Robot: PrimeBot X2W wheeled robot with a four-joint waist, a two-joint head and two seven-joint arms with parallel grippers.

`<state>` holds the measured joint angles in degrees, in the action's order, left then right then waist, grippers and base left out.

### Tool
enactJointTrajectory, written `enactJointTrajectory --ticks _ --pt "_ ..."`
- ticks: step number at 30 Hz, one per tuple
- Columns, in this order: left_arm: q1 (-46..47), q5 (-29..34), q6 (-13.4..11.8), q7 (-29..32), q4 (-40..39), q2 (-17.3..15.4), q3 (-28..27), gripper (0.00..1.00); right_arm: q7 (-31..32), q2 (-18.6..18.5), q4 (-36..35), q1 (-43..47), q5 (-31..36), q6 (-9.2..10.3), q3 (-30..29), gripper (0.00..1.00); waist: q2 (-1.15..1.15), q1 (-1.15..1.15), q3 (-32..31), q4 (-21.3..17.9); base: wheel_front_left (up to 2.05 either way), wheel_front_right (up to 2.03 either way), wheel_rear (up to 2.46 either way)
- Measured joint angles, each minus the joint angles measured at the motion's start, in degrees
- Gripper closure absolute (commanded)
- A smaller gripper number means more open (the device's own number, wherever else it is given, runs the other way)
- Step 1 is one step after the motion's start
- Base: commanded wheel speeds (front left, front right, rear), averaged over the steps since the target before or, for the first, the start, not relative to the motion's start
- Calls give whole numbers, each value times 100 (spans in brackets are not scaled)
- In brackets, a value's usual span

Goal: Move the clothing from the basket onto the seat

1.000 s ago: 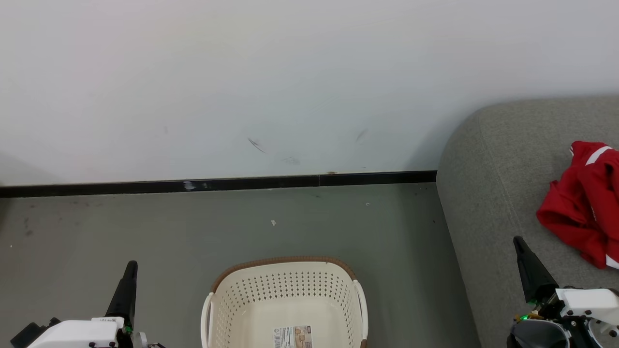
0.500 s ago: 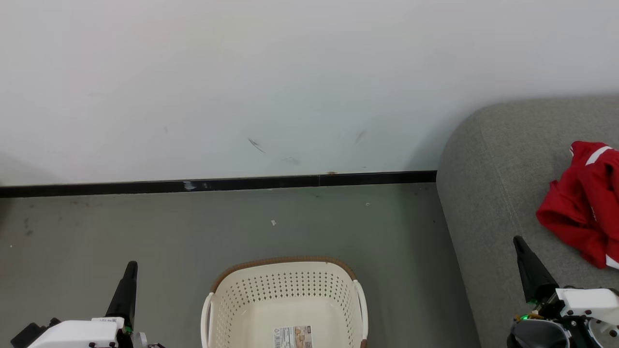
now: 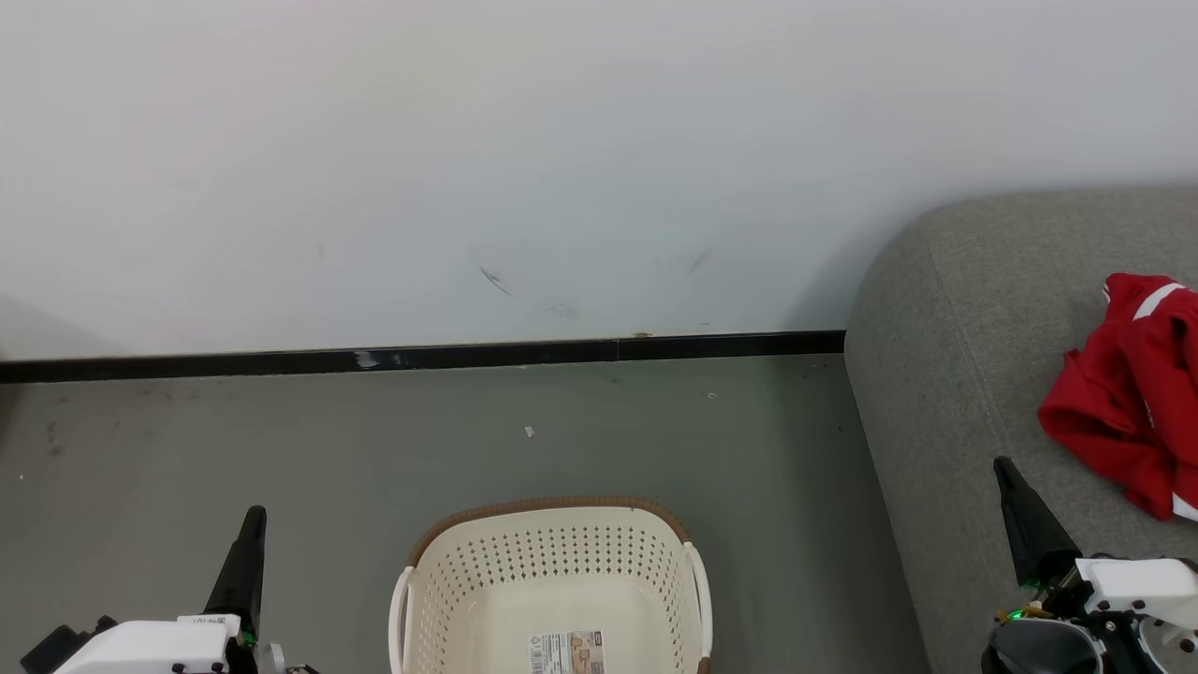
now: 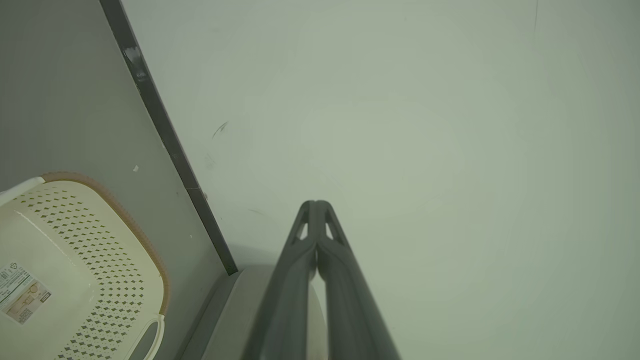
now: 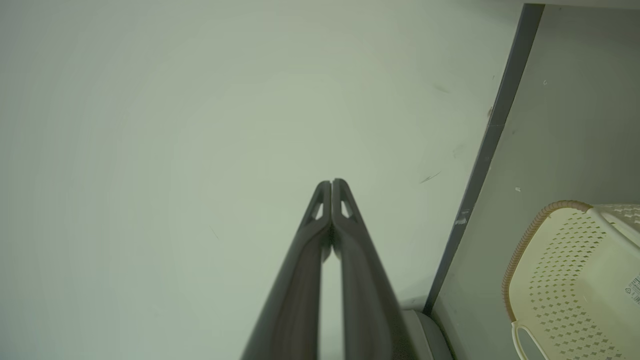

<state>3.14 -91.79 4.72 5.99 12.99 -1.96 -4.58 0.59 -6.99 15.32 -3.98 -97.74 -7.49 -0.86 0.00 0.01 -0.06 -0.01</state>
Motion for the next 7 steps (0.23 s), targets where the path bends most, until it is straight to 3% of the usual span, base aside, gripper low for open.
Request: enactJointTrajectory --ticks 7 --pt "1 0 2 0 2 0 0 100 0 -1 0 0 0 0 2 100 0 0 0 0 0 0 0"
